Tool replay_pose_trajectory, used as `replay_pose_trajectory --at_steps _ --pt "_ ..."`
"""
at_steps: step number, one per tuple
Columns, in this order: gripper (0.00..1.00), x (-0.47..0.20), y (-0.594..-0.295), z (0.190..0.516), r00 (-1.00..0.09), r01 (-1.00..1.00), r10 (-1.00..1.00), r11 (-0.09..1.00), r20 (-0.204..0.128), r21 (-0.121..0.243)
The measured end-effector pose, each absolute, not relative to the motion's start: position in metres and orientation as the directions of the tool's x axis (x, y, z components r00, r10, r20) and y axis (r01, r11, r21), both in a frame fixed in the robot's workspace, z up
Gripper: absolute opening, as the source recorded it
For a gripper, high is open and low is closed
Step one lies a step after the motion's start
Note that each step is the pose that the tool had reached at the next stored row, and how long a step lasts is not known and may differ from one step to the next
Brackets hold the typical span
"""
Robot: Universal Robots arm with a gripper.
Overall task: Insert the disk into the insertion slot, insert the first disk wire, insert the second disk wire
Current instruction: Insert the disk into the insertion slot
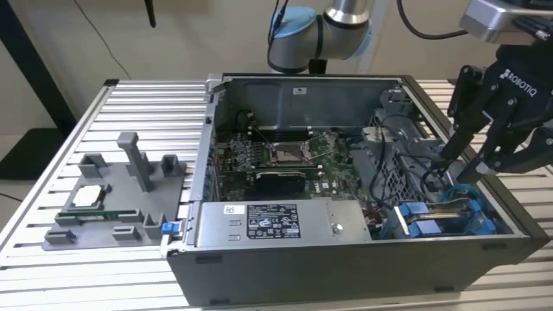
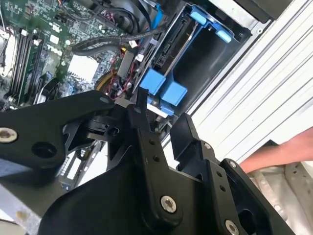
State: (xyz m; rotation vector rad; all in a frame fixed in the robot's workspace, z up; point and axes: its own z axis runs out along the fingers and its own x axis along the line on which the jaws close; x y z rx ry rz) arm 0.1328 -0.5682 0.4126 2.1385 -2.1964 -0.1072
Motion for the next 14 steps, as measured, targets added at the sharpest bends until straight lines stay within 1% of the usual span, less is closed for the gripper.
replay_pose_trajectory --at_steps 2,3,6,10,12,14 --pt "1.00 0.133 -0.568 0.415 -0.026 -0.995 -1.000 0.026 0.004 0.098" --pt "1.00 0.132 -0.568 0.415 -0.026 -0.996 -1.000 0.025 -0.003 0.088" --pt "1.00 0.130 -0.568 0.415 -0.024 -0.999 -0.999 0.023 -0.027 0.048" --pt "1.00 0.120 -0.566 0.413 -0.023 -1.000 -0.999 0.023 -0.030 0.007" --pt "1.00 0.117 -0.562 0.410 -0.023 -1.000 -0.999 0.023 -0.030 -0.002" --pt "1.00 0.117 -0.558 0.408 -0.023 -1.000 -0.999 0.023 -0.030 -0.003"
